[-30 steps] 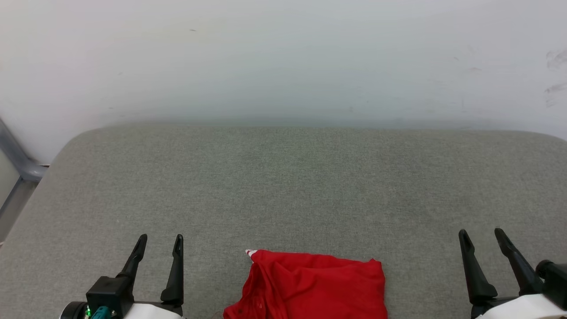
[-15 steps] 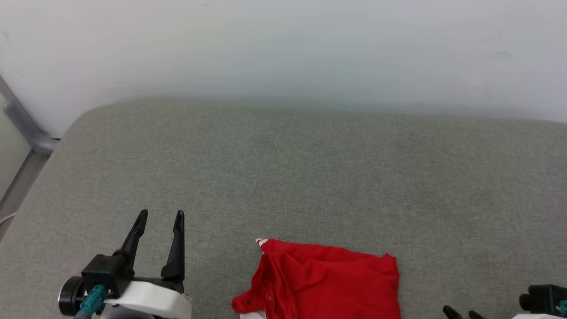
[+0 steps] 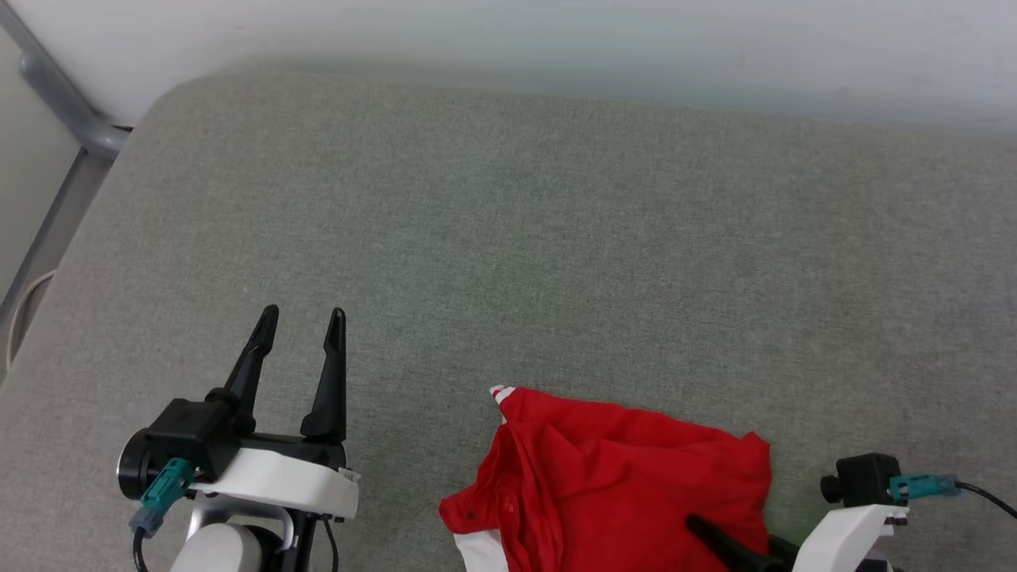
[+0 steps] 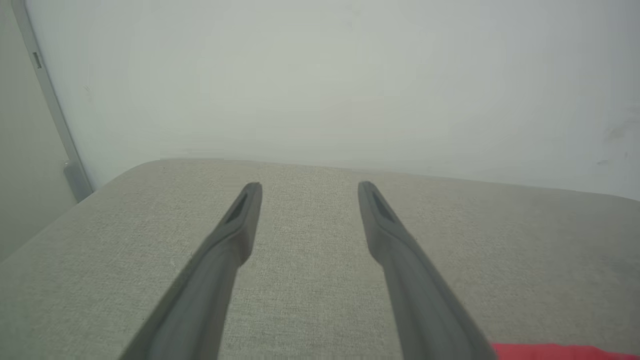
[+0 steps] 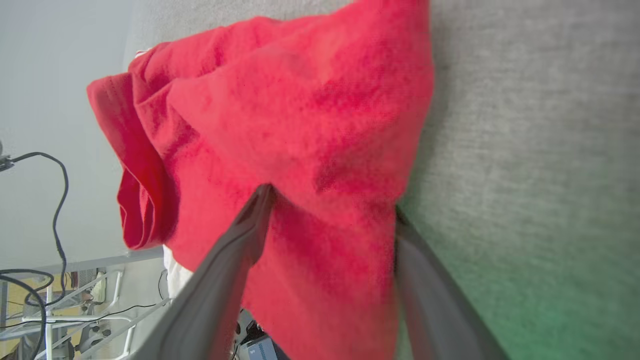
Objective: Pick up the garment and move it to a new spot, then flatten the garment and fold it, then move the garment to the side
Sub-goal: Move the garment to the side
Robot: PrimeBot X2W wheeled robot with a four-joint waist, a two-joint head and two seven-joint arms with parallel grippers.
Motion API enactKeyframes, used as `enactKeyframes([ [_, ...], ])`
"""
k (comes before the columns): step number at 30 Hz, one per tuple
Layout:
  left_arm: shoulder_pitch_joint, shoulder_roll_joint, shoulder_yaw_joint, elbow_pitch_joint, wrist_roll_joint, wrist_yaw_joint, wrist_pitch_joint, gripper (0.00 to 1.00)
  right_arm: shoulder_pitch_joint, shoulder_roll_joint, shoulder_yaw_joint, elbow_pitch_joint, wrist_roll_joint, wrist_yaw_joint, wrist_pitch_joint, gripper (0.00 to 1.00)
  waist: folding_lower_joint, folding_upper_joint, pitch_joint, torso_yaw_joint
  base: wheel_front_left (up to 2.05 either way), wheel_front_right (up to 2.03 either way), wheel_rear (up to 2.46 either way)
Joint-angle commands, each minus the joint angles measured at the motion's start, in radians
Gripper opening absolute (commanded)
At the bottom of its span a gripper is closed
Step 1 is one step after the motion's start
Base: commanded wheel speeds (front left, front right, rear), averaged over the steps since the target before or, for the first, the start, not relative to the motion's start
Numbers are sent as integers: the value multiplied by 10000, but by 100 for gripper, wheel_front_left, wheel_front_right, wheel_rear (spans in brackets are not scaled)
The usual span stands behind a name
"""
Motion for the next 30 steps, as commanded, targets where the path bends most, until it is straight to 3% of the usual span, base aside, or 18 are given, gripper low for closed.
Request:
enactKeyframes([
  [1,-164,-120,68,59,104,-89,-20,100,-169,-38,181,347,106,-21,-3,100,-1,0,313,194,0,0,0],
  [3,-219,-204,156,116,178,-185,-20,100,-310,-96,404,648,167,-22,47,100,-1,0,389,229,0,0,0],
  [4,-210,-247,197,162,195,-244,-20,100,-379,-107,489,765,225,-24,29,40,-1,0,397,241,0,0,0],
  [5,-224,-416,302,282,288,-345,-20,100,-484,-202,732,930,347,-24,-8,0,-1,0,362,252,0,0,0],
  [17,260,-627,651,571,703,-611,-20,100,-882,-1122,1035,-99,-209,-16,-458,0,-1,0,-638,-434,0,0,0],
  [30,869,-557,536,527,839,-665,-14,100,-294,-2114,-63,-936,-1337,-15,371,0,-1,0,-1287,-3089,0,0,0],
])
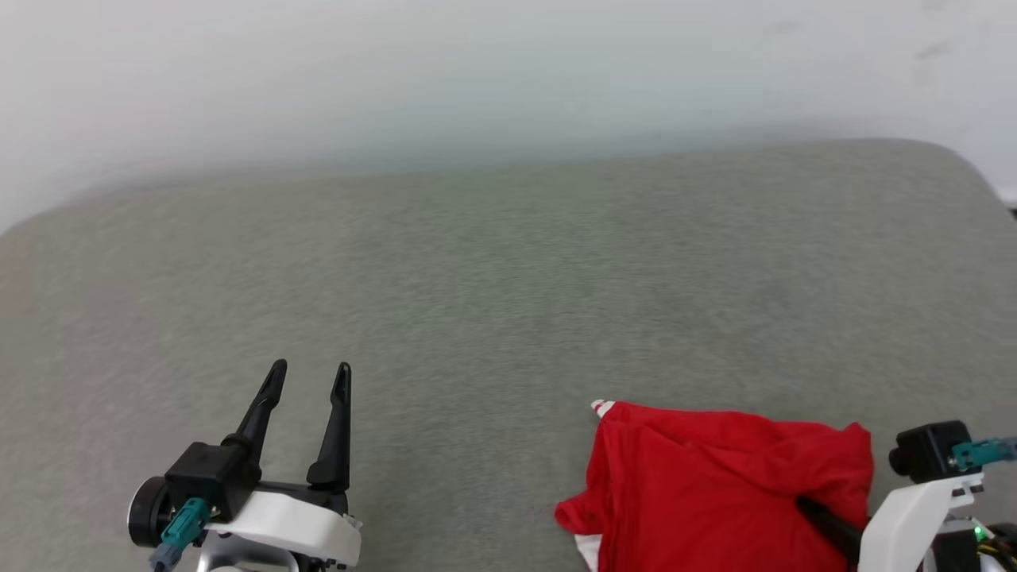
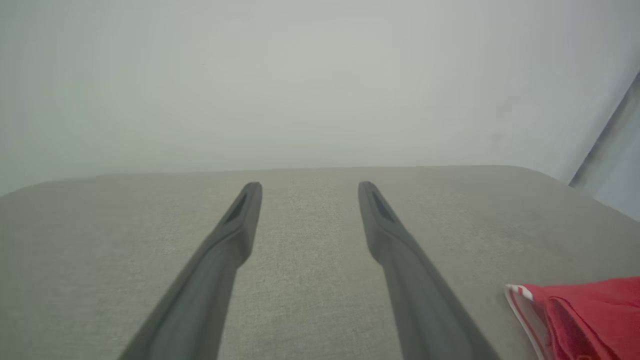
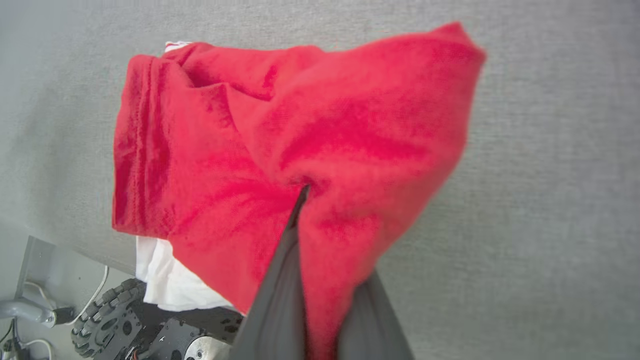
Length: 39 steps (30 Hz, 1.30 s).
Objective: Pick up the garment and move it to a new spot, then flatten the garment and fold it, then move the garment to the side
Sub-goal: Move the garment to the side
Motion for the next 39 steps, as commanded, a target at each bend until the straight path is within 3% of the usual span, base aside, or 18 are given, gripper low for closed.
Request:
enactKeyframes([
  [1,-28,27,-32,-47,69,13,-7,100,-7,-36,-87,-90,-35,-9,16,0,0,0,-44,-830,0,0,0],
  [7,-376,212,-62,-325,141,-32,74,100,-962,-96,4,-101,-160,-9,50,0,0,0,613,-1915,0,0,0],
  [12,-1057,486,-161,-869,322,-167,300,100,-2486,-366,58,372,-480,-9,-418,0,0,0,1740,-2370,0,0,0],
  [21,-2685,1112,-245,-2070,702,-428,912,100,-4805,-1009,-1070,1912,-992,-10,-665,0,0,0,3942,-2426,0,0,0],
  [31,-3884,1425,-531,-3010,935,-657,1332,100,-6429,-1853,-2991,3364,-2482,-12,-775,0,0,0,5718,-2139,0,0,0],
  [38,-4261,1374,-840,-3142,958,-747,1303,100,-6989,-1609,-3801,3993,-3433,-12,-1370,0,0,0,6059,-1944,0,0,0],
  [39,-4306,1352,-881,-3123,953,-756,1285,100,-7085,-1538,-3927,4066,-3613,-12,-1527,28,0,0,6063,-1916,0,0,0],
])
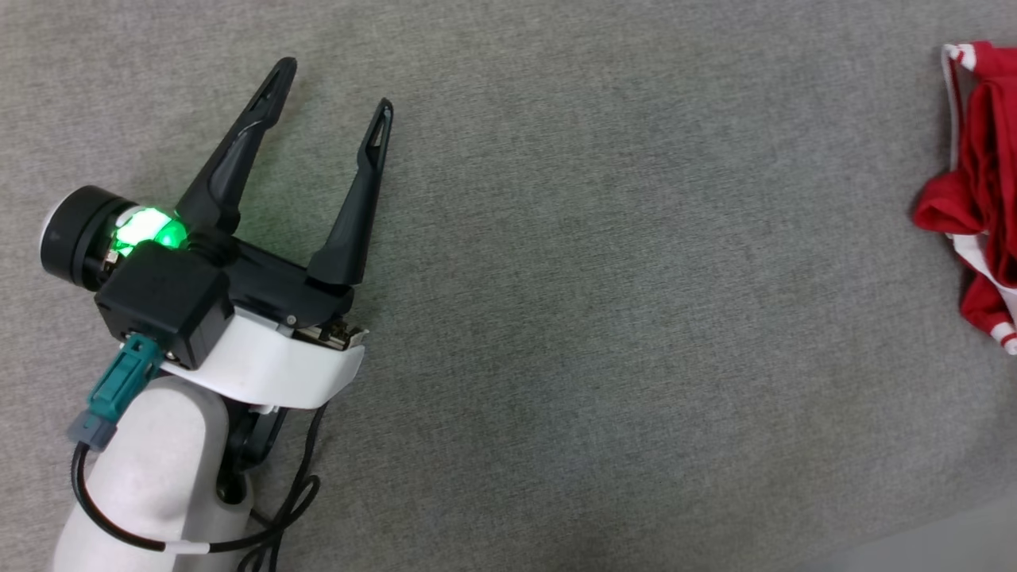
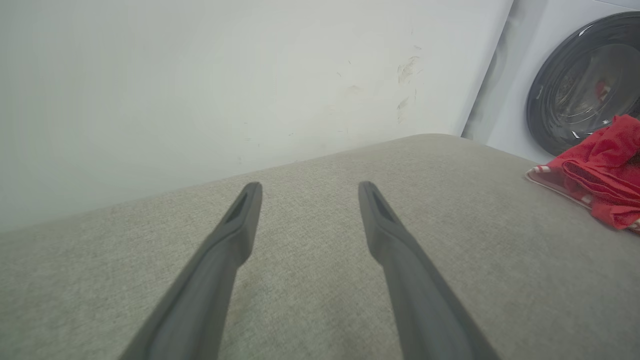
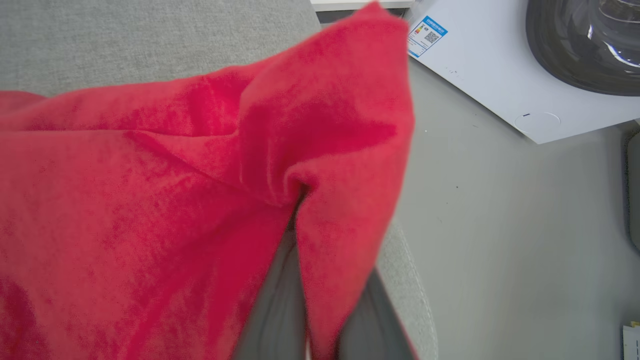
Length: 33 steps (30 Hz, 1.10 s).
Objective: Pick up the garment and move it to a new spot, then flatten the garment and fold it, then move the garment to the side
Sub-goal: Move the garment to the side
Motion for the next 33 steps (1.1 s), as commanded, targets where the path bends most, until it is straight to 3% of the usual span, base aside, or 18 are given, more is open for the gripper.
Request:
enactKeyframes([
  [1,-182,-3,-55,23,12,-51,-74,100,-183,136,-193,137,-294,-16,-202,52,-2,0,11,68,0,0,0],
  [2,-177,-13,-77,46,5,-52,-92,100,-200,224,-363,271,-583,-16,-280,100,-2,0,-3,88,0,0,0],
  [7,-30,-153,-179,359,-113,6,-286,100,-345,802,-1619,777,-2411,-16,-1388,100,-2,0,-372,242,0,0,0],
  [13,384,-427,-363,888,-321,115,-602,100,-170,1175,-2328,761,-3234,-16,-2946,100,-2,0,-1305,453,0,0,0],
  [21,1403,-908,-457,1735,-629,456,-958,100,1147,1901,-1892,160,-3106,-16,-4561,100,-2,0,-3031,863,0,0,0],
  [33,2760,-1204,-349,2778,-983,879,-1195,100,3907,3174,-707,-1113,-2351,-14,-5100,100,-2,0,-4889,1749,0,0,0],
])
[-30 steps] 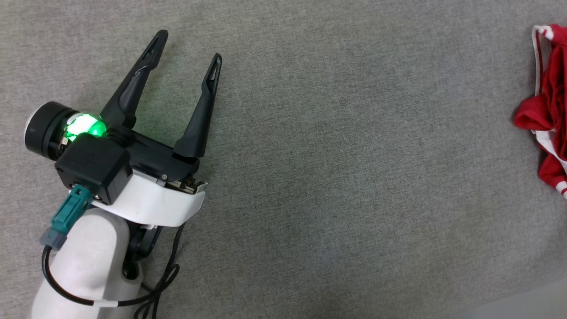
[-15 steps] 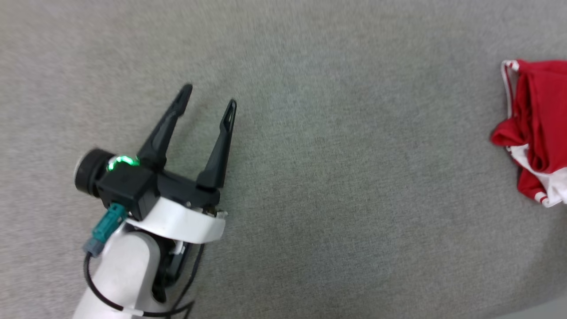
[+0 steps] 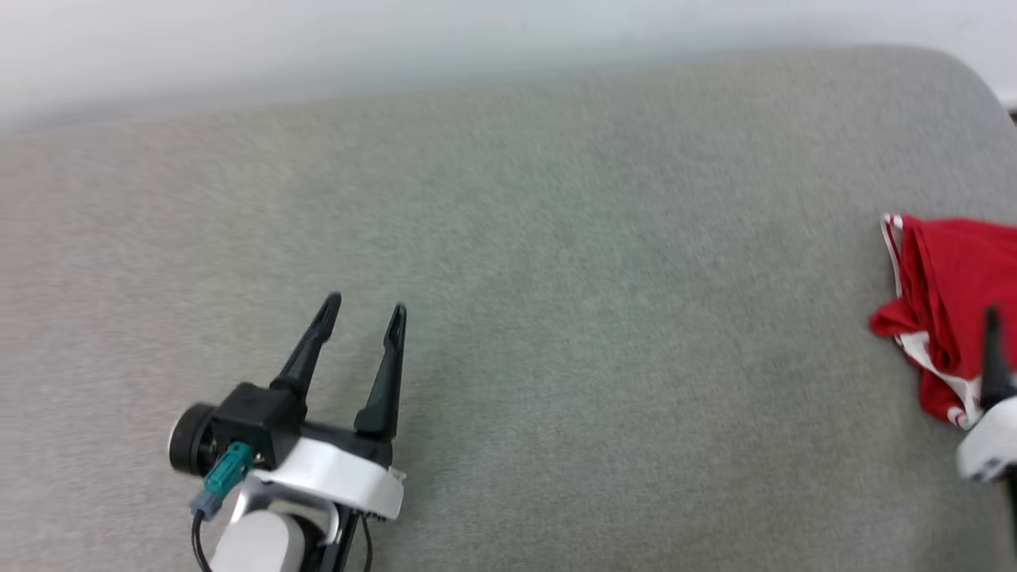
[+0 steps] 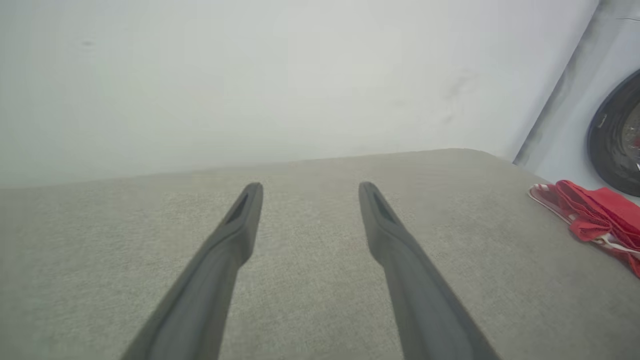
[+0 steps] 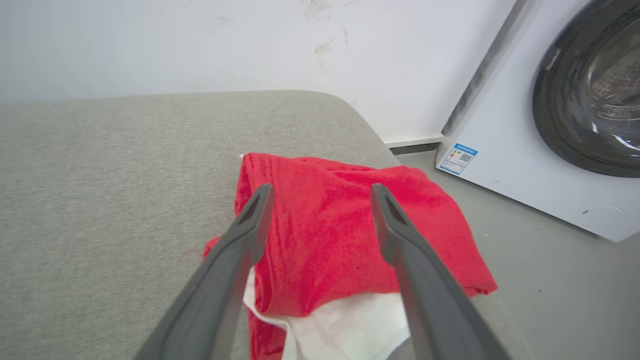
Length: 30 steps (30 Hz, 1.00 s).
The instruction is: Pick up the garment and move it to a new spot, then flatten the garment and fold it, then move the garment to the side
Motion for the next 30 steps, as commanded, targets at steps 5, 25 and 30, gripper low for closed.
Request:
enactKeyframes([
  [5,628,-46,204,300,-173,184,-105,100,1146,643,627,-592,213,-12,24,100,3,-1,-1042,761,0,0,0],
  [25,2228,208,863,701,-399,679,-210,100,3403,1462,2742,-3442,797,-12,8,100,3,-1,-2704,1647,0,0,0],
  [30,2372,261,899,696,-353,690,-215,100,4052,1478,2658,-4398,762,-12,177,100,3,-1,-2791,1582,0,0,0],
])
